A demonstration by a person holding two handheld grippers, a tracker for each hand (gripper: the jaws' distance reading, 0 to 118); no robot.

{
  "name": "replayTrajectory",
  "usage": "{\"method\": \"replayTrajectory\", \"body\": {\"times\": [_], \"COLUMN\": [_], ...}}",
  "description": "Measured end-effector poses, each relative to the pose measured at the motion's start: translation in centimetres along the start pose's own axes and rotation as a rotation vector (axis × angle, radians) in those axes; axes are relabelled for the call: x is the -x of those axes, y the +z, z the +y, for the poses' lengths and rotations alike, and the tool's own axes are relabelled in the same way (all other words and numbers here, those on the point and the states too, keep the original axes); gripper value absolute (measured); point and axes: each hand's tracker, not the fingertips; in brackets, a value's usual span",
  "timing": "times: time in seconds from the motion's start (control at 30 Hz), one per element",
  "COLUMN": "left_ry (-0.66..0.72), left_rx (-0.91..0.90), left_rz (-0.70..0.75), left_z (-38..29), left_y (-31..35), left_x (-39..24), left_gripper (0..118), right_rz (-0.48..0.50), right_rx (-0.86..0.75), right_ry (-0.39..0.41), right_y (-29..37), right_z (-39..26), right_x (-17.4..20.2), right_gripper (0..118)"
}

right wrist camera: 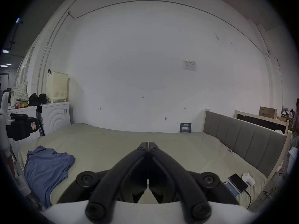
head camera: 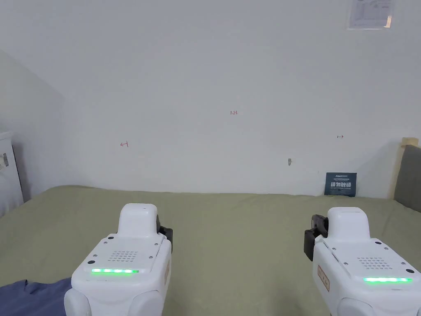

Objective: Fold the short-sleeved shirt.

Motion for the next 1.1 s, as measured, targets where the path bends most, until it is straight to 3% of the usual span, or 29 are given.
{"method": "replayTrajectory", "body": {"times": [0.23,0.43,0.67,0.87,1.1], "left_ry": [0.005,0.03,0.039,0.053,0.075], "left_rx": [0.034,0.07,0.098,0.103,0.123], "left_rz": [0.038,0.261,0.503,0.56,0.556], "left_z": [-0.3,-0.8,-1.0,-1.5,-2.5], "left_y": [0.8,4.8,11.8,13.9,11.9], "left_x": [2.6,11.8,20.8,23.3,24.0], "left_gripper": [0,0,0,0,0], "right_rz": [0.03,0.28,0.54,0.578,0.58], "right_rx": [0.049,0.031,0.04,0.048,0.062], "right_ry": [0.018,0.037,-0.01,0.015,0.011], "right_y": [-1.4,-2.5,-2.1,-1.9,-3.4], "right_z": [-0.6,-0.7,-0.6,-1.4,-1.6], "right_x": [2.1,11.5,21.9,24.3,24.8], "right_gripper": [0,0,0,0,0]}}
